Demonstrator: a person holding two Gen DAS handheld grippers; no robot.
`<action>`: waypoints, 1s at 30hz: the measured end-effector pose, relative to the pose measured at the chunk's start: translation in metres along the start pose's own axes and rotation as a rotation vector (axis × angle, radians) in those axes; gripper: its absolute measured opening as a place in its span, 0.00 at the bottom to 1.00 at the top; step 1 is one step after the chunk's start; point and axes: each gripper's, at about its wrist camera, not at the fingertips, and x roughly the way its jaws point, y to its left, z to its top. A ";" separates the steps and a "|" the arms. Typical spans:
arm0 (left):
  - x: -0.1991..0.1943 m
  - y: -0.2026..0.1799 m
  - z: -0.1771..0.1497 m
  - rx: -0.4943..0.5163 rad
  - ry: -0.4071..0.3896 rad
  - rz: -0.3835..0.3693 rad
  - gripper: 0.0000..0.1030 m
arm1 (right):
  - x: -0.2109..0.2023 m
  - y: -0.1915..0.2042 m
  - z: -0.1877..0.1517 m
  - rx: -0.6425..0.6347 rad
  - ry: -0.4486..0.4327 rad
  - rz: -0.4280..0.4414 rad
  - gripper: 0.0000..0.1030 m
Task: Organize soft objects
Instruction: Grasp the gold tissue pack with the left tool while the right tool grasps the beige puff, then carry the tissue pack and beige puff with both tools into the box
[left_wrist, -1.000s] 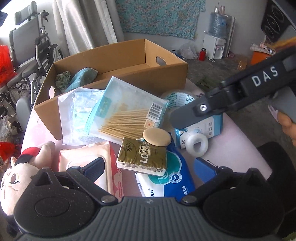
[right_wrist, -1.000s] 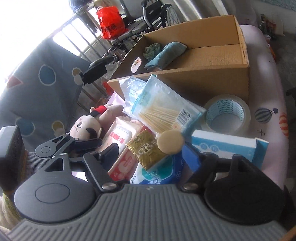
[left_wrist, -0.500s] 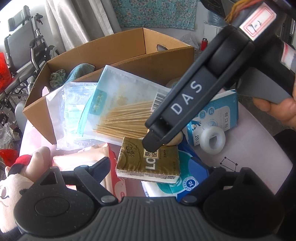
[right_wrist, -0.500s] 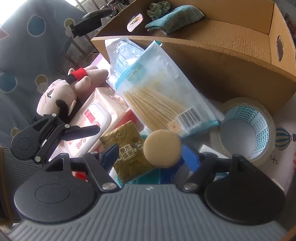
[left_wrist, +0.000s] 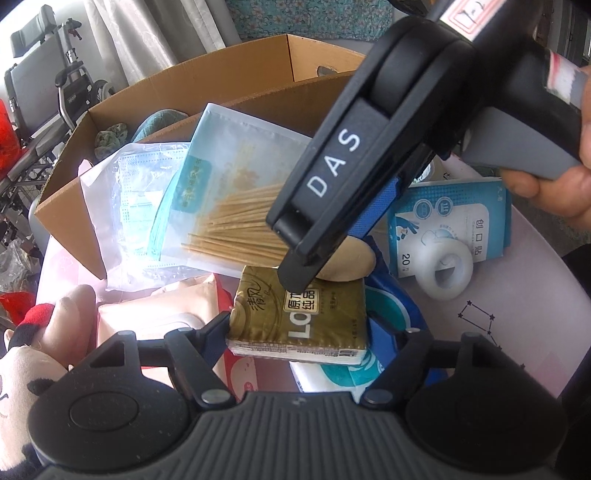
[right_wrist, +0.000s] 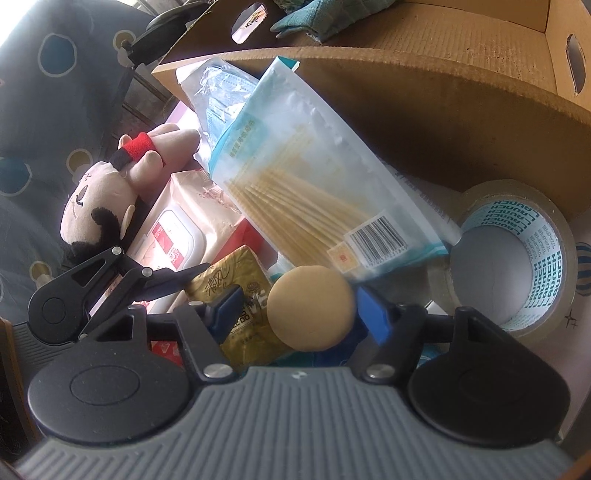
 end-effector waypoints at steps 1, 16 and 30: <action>0.001 0.000 0.000 0.002 0.005 0.000 0.76 | 0.000 -0.001 0.001 0.009 0.002 0.003 0.64; -0.003 -0.003 -0.005 -0.022 -0.012 0.016 0.73 | 0.001 -0.016 0.005 0.101 0.016 0.061 0.45; -0.033 -0.005 -0.013 -0.022 -0.061 0.051 0.72 | -0.016 -0.003 -0.012 0.124 -0.033 0.132 0.05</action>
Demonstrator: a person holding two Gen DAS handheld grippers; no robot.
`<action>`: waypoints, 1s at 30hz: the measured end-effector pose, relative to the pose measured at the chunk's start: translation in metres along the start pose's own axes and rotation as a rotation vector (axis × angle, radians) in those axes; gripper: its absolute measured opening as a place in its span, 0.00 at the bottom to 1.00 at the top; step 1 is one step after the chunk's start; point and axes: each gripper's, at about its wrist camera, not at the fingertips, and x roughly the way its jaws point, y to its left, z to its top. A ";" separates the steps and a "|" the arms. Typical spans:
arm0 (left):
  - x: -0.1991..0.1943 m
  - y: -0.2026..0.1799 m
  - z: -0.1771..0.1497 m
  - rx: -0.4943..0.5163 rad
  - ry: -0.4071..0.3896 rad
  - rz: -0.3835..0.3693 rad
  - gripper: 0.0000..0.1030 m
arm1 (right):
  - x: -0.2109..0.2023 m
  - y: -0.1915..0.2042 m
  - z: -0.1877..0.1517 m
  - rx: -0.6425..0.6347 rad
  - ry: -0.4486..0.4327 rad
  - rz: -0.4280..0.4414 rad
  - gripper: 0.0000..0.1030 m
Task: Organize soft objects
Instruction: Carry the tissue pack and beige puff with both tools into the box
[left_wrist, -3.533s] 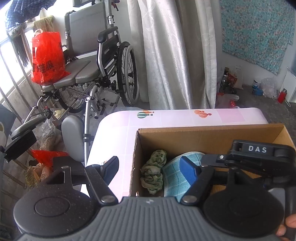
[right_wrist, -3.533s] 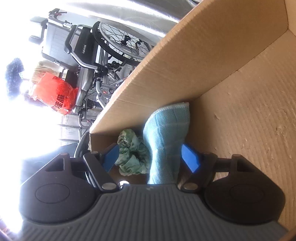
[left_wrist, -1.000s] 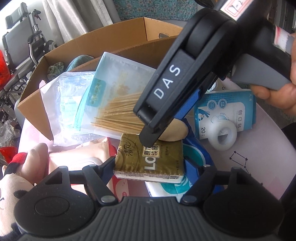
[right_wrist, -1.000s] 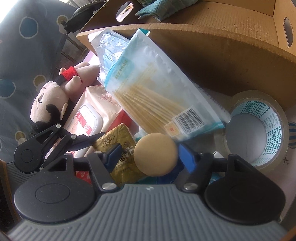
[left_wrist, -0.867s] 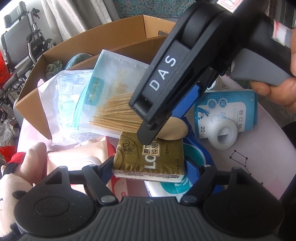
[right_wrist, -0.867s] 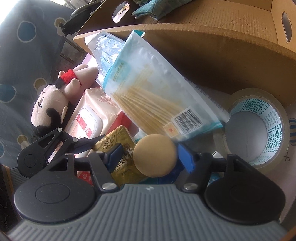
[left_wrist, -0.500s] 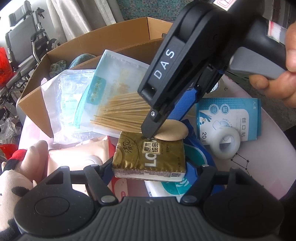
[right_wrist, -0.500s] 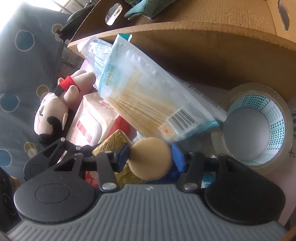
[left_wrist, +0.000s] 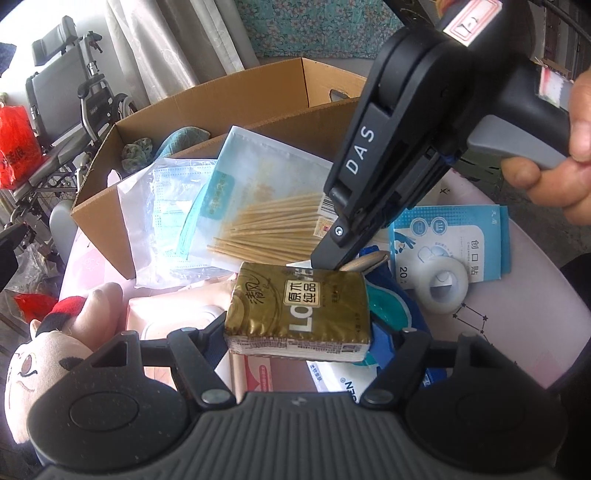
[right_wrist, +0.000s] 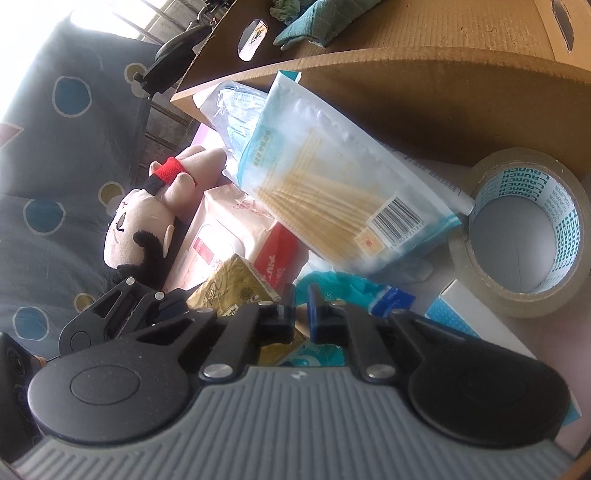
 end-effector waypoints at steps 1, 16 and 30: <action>0.001 -0.001 -0.001 0.003 0.007 0.001 0.72 | 0.000 0.001 -0.002 -0.001 -0.003 -0.003 0.05; 0.010 0.001 -0.014 -0.023 0.047 -0.009 0.72 | -0.023 0.024 -0.022 -0.166 -0.094 -0.046 0.29; 0.011 0.001 -0.013 0.001 0.043 -0.013 0.73 | -0.014 0.067 -0.067 -0.893 0.070 -0.303 0.38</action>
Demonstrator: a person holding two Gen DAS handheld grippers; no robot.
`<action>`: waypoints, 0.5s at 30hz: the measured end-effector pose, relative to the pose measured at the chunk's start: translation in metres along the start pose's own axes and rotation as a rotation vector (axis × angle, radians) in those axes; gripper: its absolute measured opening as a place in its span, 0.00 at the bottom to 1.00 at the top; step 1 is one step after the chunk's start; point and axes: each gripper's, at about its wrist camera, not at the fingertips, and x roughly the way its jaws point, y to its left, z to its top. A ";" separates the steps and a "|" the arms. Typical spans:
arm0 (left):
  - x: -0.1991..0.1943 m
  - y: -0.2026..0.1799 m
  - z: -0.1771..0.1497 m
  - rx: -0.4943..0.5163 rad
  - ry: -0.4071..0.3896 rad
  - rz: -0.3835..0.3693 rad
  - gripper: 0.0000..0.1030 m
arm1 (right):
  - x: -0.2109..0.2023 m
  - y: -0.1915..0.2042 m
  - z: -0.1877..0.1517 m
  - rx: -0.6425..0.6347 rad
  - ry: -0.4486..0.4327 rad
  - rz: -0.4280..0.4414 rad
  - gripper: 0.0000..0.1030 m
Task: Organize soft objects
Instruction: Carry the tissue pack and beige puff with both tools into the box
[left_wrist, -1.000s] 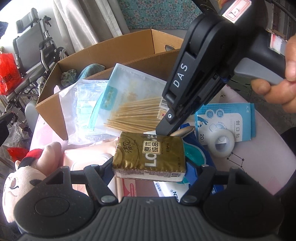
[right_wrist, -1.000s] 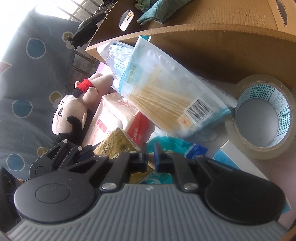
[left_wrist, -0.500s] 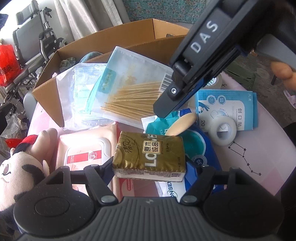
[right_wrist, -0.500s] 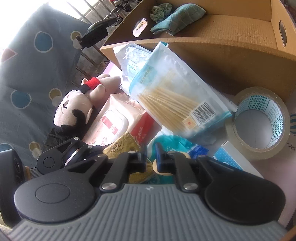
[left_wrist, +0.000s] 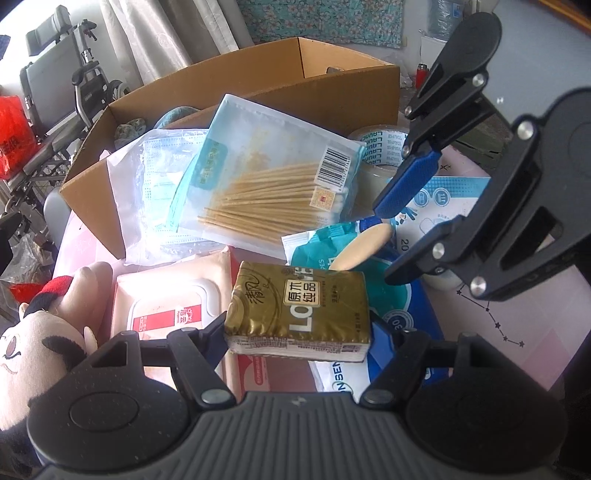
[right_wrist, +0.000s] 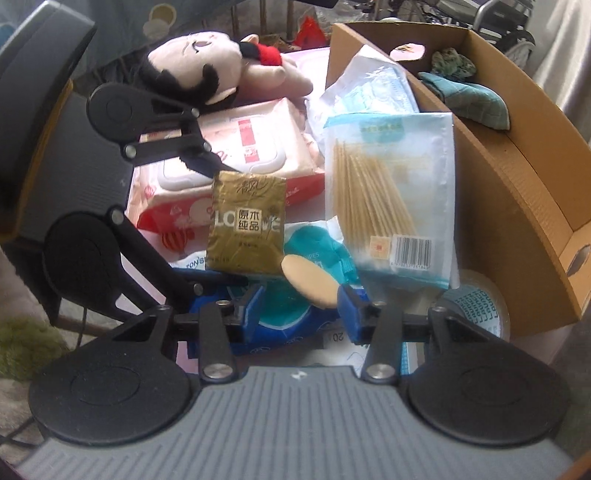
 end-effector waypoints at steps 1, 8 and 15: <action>0.000 0.000 0.000 0.001 0.001 0.000 0.73 | 0.004 0.002 0.000 -0.028 0.008 -0.012 0.35; 0.000 -0.001 0.001 0.002 -0.006 0.010 0.72 | 0.023 0.004 0.005 -0.106 0.026 -0.078 0.06; -0.019 0.005 0.005 -0.029 -0.053 0.037 0.72 | -0.001 0.004 0.003 -0.037 -0.053 -0.114 0.04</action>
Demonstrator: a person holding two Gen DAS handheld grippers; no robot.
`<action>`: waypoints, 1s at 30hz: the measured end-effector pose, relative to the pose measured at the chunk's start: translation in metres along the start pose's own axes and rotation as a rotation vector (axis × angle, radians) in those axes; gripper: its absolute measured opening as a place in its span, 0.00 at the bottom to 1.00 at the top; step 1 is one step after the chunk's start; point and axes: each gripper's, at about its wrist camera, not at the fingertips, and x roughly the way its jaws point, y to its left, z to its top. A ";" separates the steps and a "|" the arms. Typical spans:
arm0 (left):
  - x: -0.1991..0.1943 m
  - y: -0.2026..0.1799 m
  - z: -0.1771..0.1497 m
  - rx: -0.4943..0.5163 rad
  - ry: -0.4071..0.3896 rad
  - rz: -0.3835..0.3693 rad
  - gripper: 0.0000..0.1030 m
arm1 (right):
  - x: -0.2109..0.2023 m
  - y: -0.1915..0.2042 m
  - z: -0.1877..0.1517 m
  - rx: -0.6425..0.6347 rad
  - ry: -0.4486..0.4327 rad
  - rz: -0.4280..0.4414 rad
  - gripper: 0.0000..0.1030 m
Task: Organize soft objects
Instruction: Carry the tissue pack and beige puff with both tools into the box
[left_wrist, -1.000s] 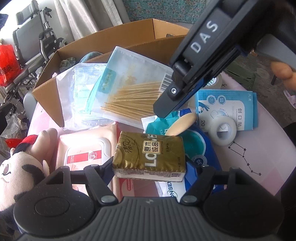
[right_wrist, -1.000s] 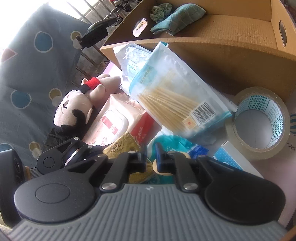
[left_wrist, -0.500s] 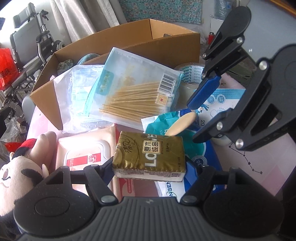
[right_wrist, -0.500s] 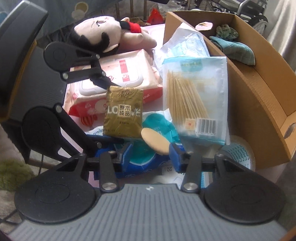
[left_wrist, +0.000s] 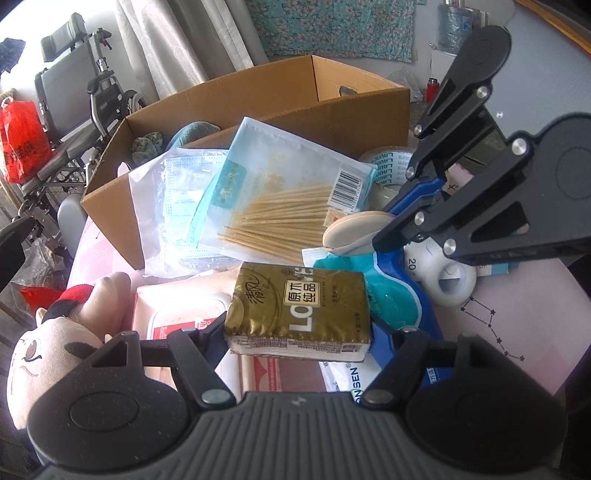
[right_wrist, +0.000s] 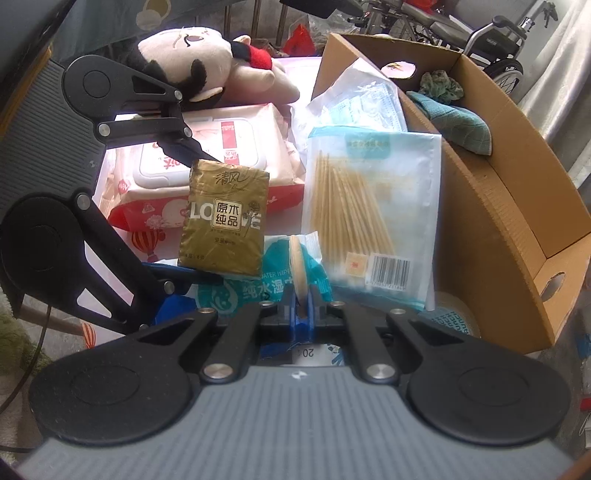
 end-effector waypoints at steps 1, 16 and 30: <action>-0.005 0.002 0.002 -0.006 -0.012 0.004 0.72 | -0.006 0.001 0.001 0.015 -0.016 -0.006 0.04; -0.060 0.104 0.135 -0.029 -0.204 0.073 0.72 | -0.117 -0.070 0.086 0.183 -0.387 -0.027 0.04; 0.129 0.158 0.212 0.143 0.168 0.047 0.72 | 0.024 -0.238 0.131 0.616 -0.206 0.158 0.04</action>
